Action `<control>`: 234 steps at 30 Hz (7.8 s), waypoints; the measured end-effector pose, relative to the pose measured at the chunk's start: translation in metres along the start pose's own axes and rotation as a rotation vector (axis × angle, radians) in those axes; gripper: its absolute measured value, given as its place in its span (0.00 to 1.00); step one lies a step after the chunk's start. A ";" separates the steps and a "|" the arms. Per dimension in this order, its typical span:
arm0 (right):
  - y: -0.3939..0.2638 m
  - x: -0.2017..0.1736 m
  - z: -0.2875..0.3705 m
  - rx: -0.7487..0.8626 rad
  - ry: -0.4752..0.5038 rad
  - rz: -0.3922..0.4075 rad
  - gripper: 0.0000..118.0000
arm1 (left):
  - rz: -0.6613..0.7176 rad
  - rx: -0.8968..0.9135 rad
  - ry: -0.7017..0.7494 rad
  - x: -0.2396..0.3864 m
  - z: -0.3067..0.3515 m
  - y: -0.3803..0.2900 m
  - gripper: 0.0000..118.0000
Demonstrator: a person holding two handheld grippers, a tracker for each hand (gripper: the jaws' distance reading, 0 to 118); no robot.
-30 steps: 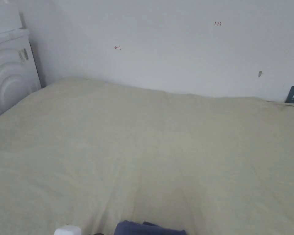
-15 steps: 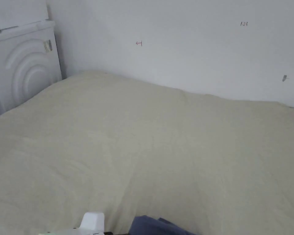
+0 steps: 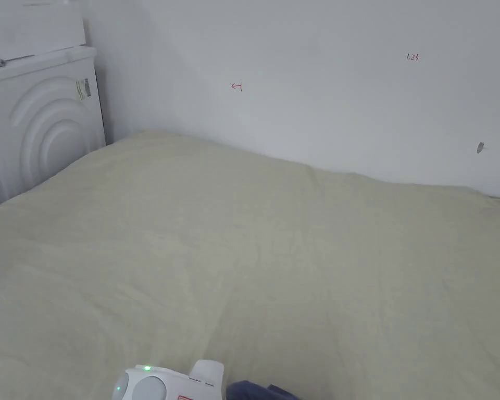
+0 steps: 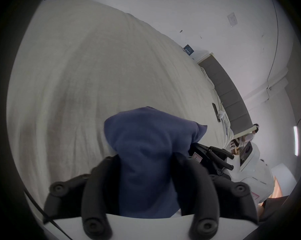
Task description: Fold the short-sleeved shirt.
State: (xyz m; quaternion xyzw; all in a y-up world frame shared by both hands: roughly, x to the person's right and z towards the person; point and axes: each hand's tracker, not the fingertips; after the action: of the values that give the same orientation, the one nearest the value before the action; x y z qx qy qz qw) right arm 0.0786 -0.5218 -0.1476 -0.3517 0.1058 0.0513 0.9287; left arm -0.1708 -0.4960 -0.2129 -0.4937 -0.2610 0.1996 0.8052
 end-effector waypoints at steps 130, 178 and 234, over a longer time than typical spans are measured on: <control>0.117 0.141 0.053 0.517 -0.294 -0.149 0.01 | -0.320 0.887 0.695 0.078 0.042 0.047 0.00; 0.125 0.140 0.039 0.459 -0.260 -0.271 0.96 | -0.215 0.841 0.596 0.077 0.052 0.052 0.98; 0.145 0.141 0.025 0.167 -0.295 -0.436 0.96 | -0.130 0.890 0.619 0.082 0.040 0.044 1.00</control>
State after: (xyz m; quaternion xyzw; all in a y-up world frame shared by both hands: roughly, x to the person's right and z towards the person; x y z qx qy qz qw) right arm 0.1951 -0.3941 -0.2554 -0.2770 -0.1046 -0.1080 0.9490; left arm -0.1343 -0.4020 -0.2195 -0.1239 0.0680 0.0860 0.9862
